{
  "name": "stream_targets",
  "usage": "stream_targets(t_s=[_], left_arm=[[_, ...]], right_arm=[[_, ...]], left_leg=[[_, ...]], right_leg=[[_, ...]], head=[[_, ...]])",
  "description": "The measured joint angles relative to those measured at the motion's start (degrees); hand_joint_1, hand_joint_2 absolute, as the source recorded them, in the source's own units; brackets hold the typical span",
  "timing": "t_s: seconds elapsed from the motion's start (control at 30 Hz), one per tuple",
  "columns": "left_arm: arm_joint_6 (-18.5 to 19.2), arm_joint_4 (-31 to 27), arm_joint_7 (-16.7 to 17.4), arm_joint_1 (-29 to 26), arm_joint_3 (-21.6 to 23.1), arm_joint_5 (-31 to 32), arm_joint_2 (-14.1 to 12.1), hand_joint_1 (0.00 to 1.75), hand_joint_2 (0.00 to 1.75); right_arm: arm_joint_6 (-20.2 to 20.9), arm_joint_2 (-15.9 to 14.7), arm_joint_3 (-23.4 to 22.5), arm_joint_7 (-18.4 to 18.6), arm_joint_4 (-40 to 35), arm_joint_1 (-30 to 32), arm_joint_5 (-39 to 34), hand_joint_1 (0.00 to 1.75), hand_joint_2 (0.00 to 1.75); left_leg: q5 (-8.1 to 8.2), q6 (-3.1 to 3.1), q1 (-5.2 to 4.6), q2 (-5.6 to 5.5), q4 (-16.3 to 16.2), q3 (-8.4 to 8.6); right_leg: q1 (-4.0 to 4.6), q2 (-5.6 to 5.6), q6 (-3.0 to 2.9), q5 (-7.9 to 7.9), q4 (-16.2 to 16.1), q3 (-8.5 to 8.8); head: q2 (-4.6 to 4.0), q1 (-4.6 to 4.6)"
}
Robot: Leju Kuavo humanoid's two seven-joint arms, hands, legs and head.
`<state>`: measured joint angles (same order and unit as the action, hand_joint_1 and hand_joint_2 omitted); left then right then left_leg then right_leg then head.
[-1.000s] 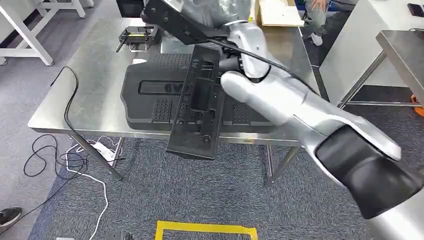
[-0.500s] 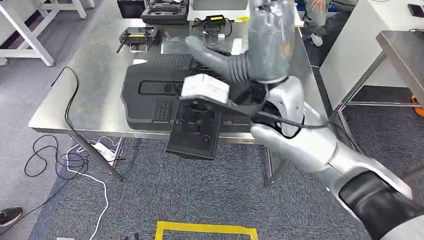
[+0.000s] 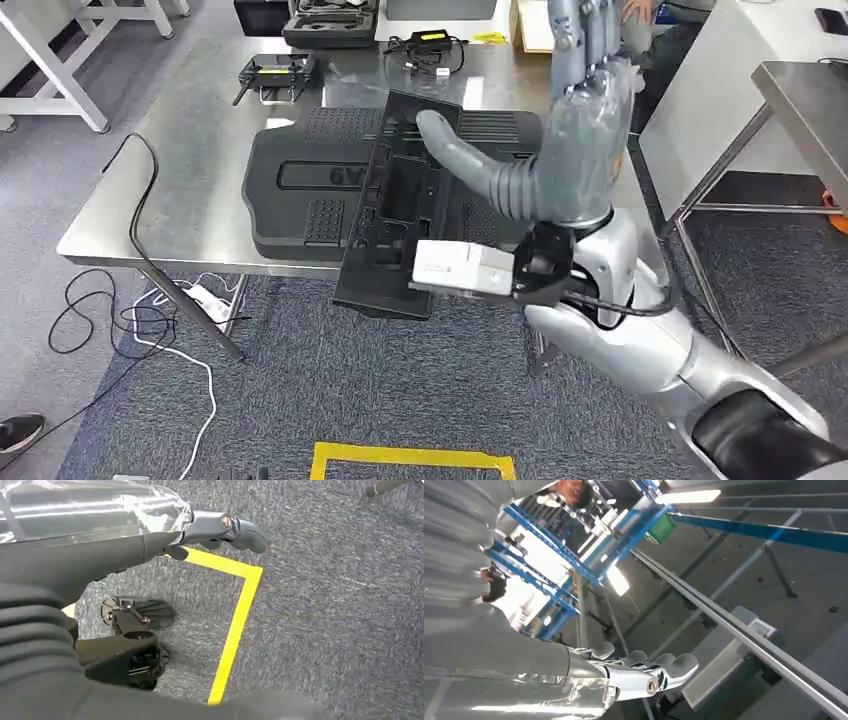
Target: Take the parts from the cabinet and place them on the table.
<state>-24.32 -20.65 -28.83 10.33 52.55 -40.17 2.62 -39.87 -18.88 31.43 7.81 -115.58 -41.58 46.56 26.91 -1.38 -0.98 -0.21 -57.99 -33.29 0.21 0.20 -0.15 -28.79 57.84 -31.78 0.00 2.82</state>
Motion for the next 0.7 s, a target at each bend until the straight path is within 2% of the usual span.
stream_targets(t_s=[0.27,0.43,0.53,0.57,0.6,0.63,0.7], left_arm=[[-1.0,0.1,0.0,-0.6,-0.2,-1.2,0.0,0.00,0.00],[-1.2,0.1,0.0,-0.8,-0.2,-1.6,0.0,0.00,0.00],[-1.3,0.1,0.0,-0.8,-0.2,-1.8,0.0,0.00,0.00],[-1.3,0.2,-0.1,-0.7,-0.2,-1.8,0.0,0.00,0.00],[-1.3,0.2,-0.1,-0.8,-0.2,-1.8,0.0,0.00,0.00],[-1.3,0.2,-0.1,-0.7,-0.3,-1.9,0.0,0.00,0.00],[-1.3,0.2,-0.1,-0.8,-0.3,-1.9,0.0,0.00,0.00]], right_arm=[[0.0,0.0,-1.7,-1.1,-2.8,5.6,-1.9,0.00,1.75],[0.0,-0.1,-2.2,-1.2,-3.8,9.7,-1.9,0.00,1.75],[0.0,-0.1,-2.6,-1.4,-4.2,10.7,-1.9,0.00,1.75],[0.0,-0.1,-2.8,-1.4,-4.5,11.2,-1.8,0.00,1.75],[0.0,-0.2,-3.2,-1.4,-4.9,11.9,-1.8,0.00,1.75],[0.0,-0.2,-3.5,-1.5,-5.1,12.4,-1.7,0.00,1.75],[0.0,-0.3,-3.8,-1.5,-5.2,12.8,-1.8,0.00,1.75]], left_leg=[[0.05,-0.08,-0.10,-0.02,-0.1,-0.02],[0.27,-0.42,-0.23,-0.03,-0.3,-0.07],[0.38,-0.65,-0.45,-0.03,-0.4,-0.07],[0.13,-0.88,-0.23,0.00,0.1,0.12],[-0.27,-1.07,0.45,0.16,1.0,0.60],[-0.37,-1.16,0.51,0.20,1.3,0.80],[-0.37,-1.22,0.62,0.31,1.3,0.79]], right_leg=[[-0.10,-0.01,0.03,0.00,-0.1,0.02],[-0.22,-0.03,0.17,-0.03,-0.1,0.06],[-0.42,-0.03,0.52,0.02,-0.2,0.12],[-0.30,-0.02,0.75,0.03,-0.2,0.26],[-0.23,0.00,0.90,-0.55,0.1,0.40],[-0.11,0.02,1.26,-1.62,1.7,-0.30],[-0.53,0.04,1.71,-5.88,10.2,-4.65]], head=[[0.00,0.02],[0.00,0.00],[0.00,0.00],[0.00,-0.06],[0.00,-0.02],[0.00,0.33],[0.00,0.96]])
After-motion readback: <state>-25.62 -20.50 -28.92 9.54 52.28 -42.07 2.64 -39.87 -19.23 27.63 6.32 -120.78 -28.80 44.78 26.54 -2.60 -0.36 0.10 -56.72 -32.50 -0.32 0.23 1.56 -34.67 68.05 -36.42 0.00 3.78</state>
